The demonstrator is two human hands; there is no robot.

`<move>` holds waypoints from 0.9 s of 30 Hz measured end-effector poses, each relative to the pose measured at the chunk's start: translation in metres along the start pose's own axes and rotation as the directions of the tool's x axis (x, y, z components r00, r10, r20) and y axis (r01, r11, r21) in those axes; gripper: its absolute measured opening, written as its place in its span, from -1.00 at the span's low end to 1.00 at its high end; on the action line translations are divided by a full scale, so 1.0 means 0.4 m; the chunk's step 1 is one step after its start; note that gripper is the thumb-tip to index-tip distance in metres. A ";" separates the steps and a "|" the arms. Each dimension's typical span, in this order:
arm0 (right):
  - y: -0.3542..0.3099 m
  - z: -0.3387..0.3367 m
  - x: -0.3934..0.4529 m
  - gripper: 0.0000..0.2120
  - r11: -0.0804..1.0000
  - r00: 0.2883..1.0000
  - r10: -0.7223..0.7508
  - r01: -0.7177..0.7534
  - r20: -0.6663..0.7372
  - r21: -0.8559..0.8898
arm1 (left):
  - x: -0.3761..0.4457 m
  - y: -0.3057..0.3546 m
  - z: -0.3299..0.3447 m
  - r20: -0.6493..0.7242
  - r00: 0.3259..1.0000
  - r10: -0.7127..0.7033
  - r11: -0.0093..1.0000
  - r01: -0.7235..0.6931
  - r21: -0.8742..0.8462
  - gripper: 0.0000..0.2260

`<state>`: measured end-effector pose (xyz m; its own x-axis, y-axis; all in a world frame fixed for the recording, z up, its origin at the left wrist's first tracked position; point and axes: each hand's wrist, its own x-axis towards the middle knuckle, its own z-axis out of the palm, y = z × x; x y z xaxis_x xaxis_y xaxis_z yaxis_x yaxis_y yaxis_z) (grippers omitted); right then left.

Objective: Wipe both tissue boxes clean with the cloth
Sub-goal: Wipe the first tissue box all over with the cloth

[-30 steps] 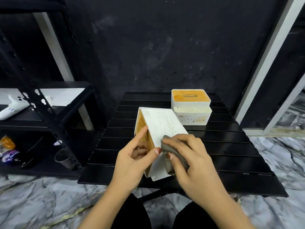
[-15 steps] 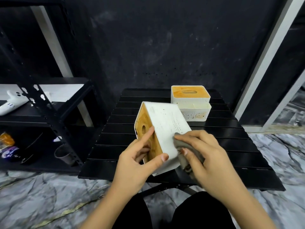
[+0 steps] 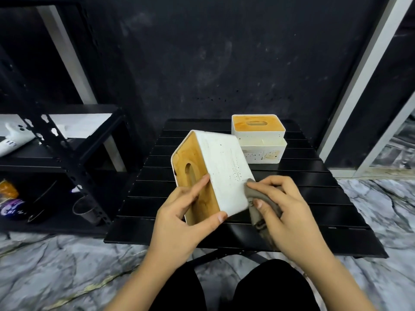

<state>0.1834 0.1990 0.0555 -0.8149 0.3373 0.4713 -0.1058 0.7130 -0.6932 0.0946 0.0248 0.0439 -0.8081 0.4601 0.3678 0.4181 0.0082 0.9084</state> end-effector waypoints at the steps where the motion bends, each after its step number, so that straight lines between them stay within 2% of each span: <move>1: -0.004 0.007 -0.004 -0.70 1.000 1.000 -0.010 0.010 -0.002 0.000 | 0.000 0.001 0.001 -0.009 1.000 0.002 1.000 -0.002 0.010 -0.44; 6: -0.062 0.045 -0.011 -0.70 0.991 0.990 -0.134 0.133 0.045 0.032 | 0.007 -0.003 -0.006 -0.023 0.999 0.026 1.000 -0.027 -0.010 -0.44; 12: -0.007 0.025 0.012 -0.67 1.000 1.000 -0.016 0.016 -0.009 0.002 | 0.001 -0.009 -0.015 -0.052 0.999 0.010 1.000 -0.011 -0.024 -0.45; 18: -0.078 0.048 0.016 -0.70 0.977 0.972 -0.211 0.214 0.099 -0.018 | 0.007 -0.005 -0.016 0.005 1.000 0.025 0.999 -0.025 -0.039 -0.41; 24: -0.053 0.031 0.043 -0.68 0.989 0.986 -0.144 0.147 0.079 -0.031 | 0.005 -0.005 -0.013 -0.007 1.000 0.017 0.999 -0.017 -0.050 -0.43; 27: -0.059 0.027 0.027 -0.71 0.982 0.981 -0.176 0.181 0.076 -0.062 | 0.001 -0.005 -0.012 -0.003 1.000 0.011 0.999 -0.011 -0.050 -0.43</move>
<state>0.1708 0.1794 0.0711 -0.8246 0.1586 0.5431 -0.2159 0.7991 -0.5611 0.0914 0.0208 0.0430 -0.8047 0.4578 0.3780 0.4057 -0.0408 0.9131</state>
